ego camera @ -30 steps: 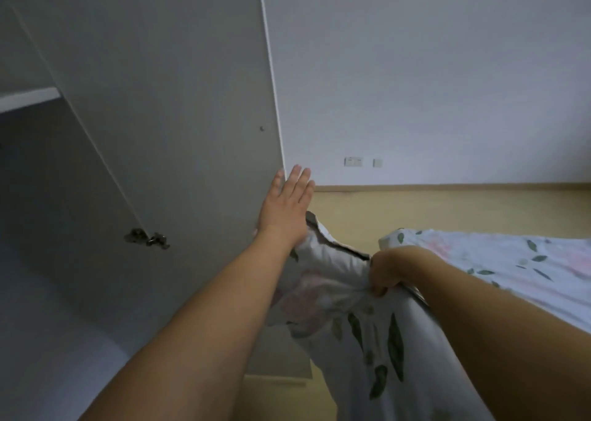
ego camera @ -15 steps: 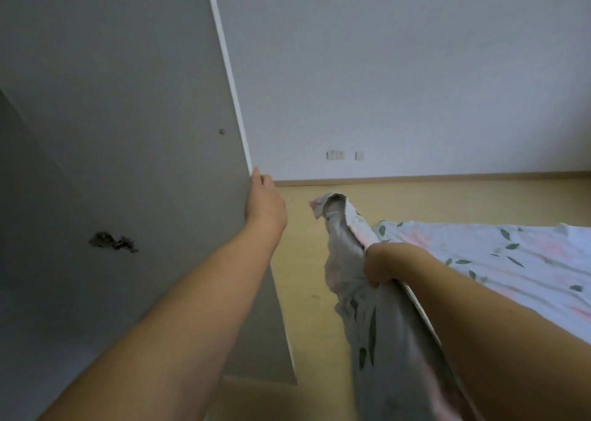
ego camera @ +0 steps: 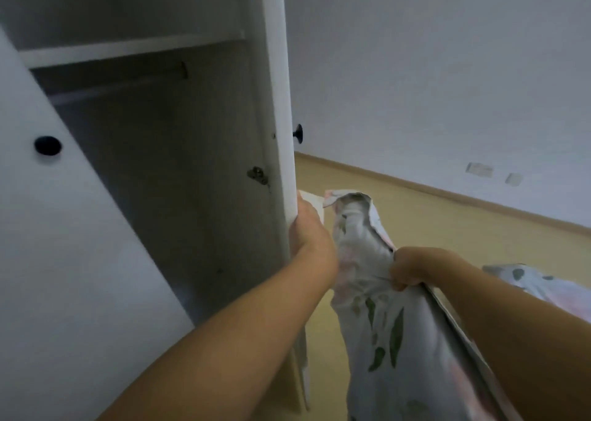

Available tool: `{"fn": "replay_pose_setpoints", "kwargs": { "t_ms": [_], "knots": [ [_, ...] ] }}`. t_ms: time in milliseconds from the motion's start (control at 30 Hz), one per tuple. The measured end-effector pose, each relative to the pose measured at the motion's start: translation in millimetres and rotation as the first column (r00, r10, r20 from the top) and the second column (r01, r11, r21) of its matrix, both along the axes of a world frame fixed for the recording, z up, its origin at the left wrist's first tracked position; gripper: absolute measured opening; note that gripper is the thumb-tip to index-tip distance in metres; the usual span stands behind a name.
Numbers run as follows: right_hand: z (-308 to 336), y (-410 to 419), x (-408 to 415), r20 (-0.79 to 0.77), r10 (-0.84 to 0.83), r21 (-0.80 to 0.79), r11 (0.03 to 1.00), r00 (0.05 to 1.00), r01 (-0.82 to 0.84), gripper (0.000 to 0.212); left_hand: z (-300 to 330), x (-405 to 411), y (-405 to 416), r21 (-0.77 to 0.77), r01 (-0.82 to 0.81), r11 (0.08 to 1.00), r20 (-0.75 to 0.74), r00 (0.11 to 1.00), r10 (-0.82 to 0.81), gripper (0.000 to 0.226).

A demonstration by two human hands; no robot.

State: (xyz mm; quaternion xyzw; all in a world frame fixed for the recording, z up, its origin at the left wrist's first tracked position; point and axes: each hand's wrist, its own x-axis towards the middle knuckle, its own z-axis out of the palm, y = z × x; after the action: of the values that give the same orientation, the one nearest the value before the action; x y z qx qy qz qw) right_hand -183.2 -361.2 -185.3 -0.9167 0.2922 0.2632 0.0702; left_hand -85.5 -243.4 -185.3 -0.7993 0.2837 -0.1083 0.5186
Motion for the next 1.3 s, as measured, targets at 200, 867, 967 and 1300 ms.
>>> {"fn": "replay_pose_setpoints", "kwargs": {
  "t_ms": [200,867,967,1300],
  "knots": [
    [-11.4,47.6,41.3,-0.017,0.175,0.015,0.985,0.984,-0.175,0.052,0.4,41.4,93.1,-0.196,-0.226,0.954,-0.032,0.974,0.225,0.086],
    [-40.2,125.3,135.6,-0.080,0.328,0.090,0.943,0.941,-0.320,0.042,-3.1,153.6,197.1,-0.478,-0.148,0.866,-0.134,0.986,0.095,0.076],
    [-42.6,129.9,142.2,-0.089,0.321,0.084,0.946,0.943,-0.314,0.026,-4.4,163.8,204.8,-0.451,-0.136,0.882,-0.121,0.988,0.090,0.086],
    [-56.1,109.2,107.6,-0.037,0.117,0.130,0.985,0.992,-0.111,0.036,-5.3,149.6,122.1,-0.466,0.004,0.885,-0.510,0.816,-0.272,0.113]
  ]
}}
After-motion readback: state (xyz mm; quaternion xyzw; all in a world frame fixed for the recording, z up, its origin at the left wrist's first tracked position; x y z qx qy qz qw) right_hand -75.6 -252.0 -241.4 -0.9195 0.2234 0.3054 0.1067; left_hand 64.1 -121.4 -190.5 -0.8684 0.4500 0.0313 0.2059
